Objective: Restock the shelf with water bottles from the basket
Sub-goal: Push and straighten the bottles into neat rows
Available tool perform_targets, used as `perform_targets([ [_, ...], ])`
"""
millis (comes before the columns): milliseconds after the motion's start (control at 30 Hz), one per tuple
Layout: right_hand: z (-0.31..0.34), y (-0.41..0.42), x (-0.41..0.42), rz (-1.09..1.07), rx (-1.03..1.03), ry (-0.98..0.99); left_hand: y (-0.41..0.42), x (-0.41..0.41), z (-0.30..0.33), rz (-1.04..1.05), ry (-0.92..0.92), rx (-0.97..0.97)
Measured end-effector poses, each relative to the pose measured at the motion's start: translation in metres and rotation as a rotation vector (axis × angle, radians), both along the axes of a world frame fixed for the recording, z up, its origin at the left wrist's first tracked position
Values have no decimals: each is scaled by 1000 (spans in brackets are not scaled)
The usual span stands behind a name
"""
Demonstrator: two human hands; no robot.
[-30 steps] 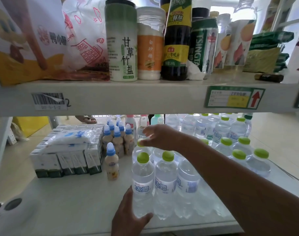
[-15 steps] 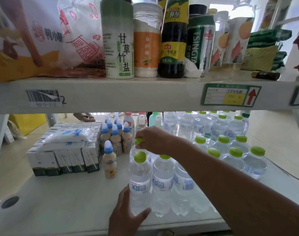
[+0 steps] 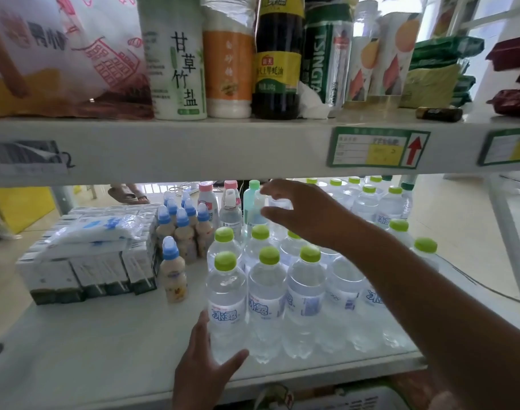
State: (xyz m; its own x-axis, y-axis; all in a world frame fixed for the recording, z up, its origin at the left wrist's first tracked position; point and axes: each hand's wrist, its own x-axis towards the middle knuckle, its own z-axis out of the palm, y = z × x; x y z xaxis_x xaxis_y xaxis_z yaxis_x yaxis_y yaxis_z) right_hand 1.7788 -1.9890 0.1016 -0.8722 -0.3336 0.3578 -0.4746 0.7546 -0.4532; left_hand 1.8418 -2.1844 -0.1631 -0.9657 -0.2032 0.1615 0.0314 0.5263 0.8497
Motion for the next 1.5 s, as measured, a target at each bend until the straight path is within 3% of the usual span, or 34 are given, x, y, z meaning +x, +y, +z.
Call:
perform_targets([
  [233, -57, 93, 40, -118, -2, 27, 3, -2, -2, 4, -1, -38],
  [367, -88, 103, 34, -35, 36, 178, 4, -3, -3, 16, 10, -65],
  [567, -95, 106, 30, -8, -154, 157, 5, -5, -8, 25, 11, -68],
  [767, -90, 109, 32, -24, -12, 189, -2, -9, -13, -30, -8, -26],
  [933, -73, 133, 36, -227, 43, 338, -10, -19, -22, -91, -3, 32],
  [1033, -84, 148, 33, -335, 67, 298, -10, -20, -24, -108, 9, 60],
  [1300, -95, 155, 32, -331, 2, 318, -17, -31, -24, -264, 87, 58],
  [1433, -98, 165, 32, -494, 105, 379, -12, -29, -20, -307, 147, 102],
  [1500, -97, 173, 31, -540, 45, 312, -9, -29, -17, -323, 183, 119],
])
